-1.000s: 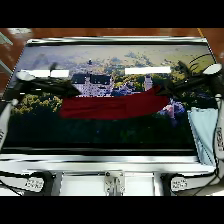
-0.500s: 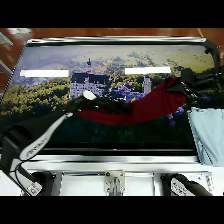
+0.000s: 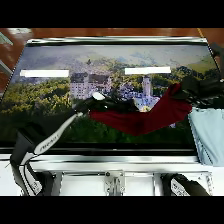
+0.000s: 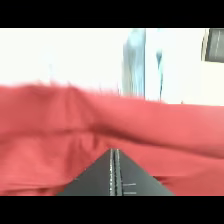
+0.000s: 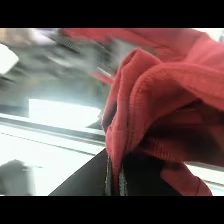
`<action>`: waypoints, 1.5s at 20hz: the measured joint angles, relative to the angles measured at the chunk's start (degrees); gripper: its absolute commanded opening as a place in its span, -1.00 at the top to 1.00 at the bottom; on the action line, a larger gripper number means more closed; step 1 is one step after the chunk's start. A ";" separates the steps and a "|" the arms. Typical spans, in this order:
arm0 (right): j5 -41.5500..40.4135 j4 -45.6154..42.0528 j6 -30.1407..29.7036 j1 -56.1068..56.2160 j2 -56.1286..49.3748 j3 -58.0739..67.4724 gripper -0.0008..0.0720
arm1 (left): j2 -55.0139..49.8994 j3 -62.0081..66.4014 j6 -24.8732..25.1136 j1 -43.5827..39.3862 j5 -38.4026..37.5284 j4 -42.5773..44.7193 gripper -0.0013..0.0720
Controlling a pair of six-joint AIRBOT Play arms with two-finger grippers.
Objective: Fold the shirts.
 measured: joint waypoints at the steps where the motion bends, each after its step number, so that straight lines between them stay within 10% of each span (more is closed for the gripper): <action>1: -1.03 -1.05 0.04 2.21 -1.16 0.00 0.83 | 1.46 0.11 0.00 2.99 -0.83 1.44 0.86; 12: -29.33 1.01 1.90 31.63 -31.91 0.00 0.79 | 31.71 0.31 1.18 42.53 -13.86 10.36 0.86; 15: -36.00 12.70 0.09 33.62 -39.23 0.00 -0.63 | 38.86 0.33 1.97 48.24 -19.17 11.85 0.86; 17: -37.53 20.81 -3.56 33.57 -41.72 0.00 -0.71 | 41.92 0.31 2.16 49.99 -21.20 13.94 0.86; 22: -33.62 26.36 -8.15 27.36 -39.78 0.07 -0.71 | 44.63 -0.17 2.25 50.62 -23.76 16.48 0.86; 30: -11.85 -6.51 -1.09 13.64 -30.45 -4.72 -0.73 | 45.31 -0.52 2.29 50.31 -24.92 17.09 0.86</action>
